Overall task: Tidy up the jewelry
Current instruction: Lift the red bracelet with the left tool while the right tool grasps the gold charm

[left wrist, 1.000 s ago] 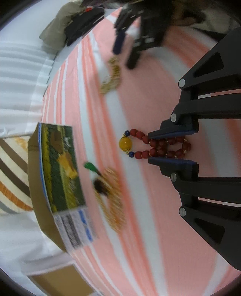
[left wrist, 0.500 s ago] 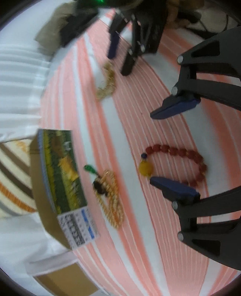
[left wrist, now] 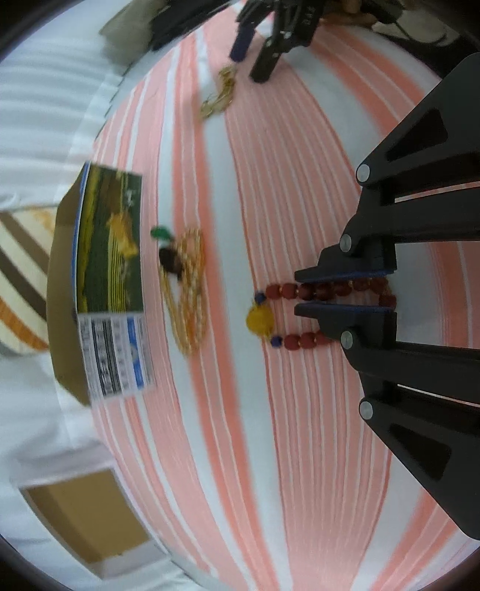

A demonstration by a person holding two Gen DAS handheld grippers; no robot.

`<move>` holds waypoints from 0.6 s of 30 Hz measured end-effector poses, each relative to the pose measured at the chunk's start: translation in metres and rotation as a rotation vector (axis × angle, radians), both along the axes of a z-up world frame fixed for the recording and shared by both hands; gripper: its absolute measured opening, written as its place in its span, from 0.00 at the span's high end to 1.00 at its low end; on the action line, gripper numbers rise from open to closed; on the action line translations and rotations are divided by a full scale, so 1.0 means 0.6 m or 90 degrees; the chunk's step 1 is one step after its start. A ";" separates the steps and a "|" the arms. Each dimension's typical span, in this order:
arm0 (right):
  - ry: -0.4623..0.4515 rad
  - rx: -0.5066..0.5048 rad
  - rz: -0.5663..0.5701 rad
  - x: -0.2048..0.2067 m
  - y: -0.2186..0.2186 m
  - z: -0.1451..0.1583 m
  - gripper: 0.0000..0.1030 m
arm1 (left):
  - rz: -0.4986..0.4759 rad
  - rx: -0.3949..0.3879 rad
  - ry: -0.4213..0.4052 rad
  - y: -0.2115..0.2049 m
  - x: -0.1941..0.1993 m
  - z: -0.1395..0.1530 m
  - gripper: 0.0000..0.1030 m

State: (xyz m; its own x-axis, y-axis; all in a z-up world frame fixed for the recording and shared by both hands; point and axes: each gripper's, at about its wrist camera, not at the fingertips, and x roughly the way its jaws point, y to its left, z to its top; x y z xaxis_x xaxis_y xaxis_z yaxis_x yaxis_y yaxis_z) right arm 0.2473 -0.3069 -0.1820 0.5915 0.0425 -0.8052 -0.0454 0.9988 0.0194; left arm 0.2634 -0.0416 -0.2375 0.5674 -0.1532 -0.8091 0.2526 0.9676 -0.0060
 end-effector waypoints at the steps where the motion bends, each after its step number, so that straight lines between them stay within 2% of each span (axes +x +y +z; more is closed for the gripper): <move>1: 0.001 -0.007 0.000 0.000 0.003 -0.001 0.22 | 0.000 -0.009 0.004 0.005 0.000 0.000 0.86; 3: 0.002 -0.009 0.000 -0.001 0.003 -0.001 0.22 | -0.003 -0.015 0.007 0.008 -0.003 0.000 0.68; 5: 0.003 -0.009 -0.003 0.000 0.002 -0.001 0.22 | -0.006 -0.018 0.005 0.007 -0.010 -0.001 0.30; 7: 0.004 -0.011 -0.006 0.002 0.002 -0.001 0.22 | 0.003 -0.016 -0.001 0.010 -0.019 -0.002 0.16; 11: 0.007 -0.011 -0.014 0.002 0.001 -0.001 0.21 | 0.001 -0.036 0.004 0.020 -0.027 0.004 0.06; 13: 0.009 -0.009 -0.013 0.002 0.000 0.000 0.21 | 0.008 -0.037 -0.005 0.032 -0.034 0.012 0.04; 18: 0.012 -0.007 0.005 0.002 -0.005 0.000 0.21 | 0.020 -0.082 -0.030 0.067 -0.034 0.045 0.05</move>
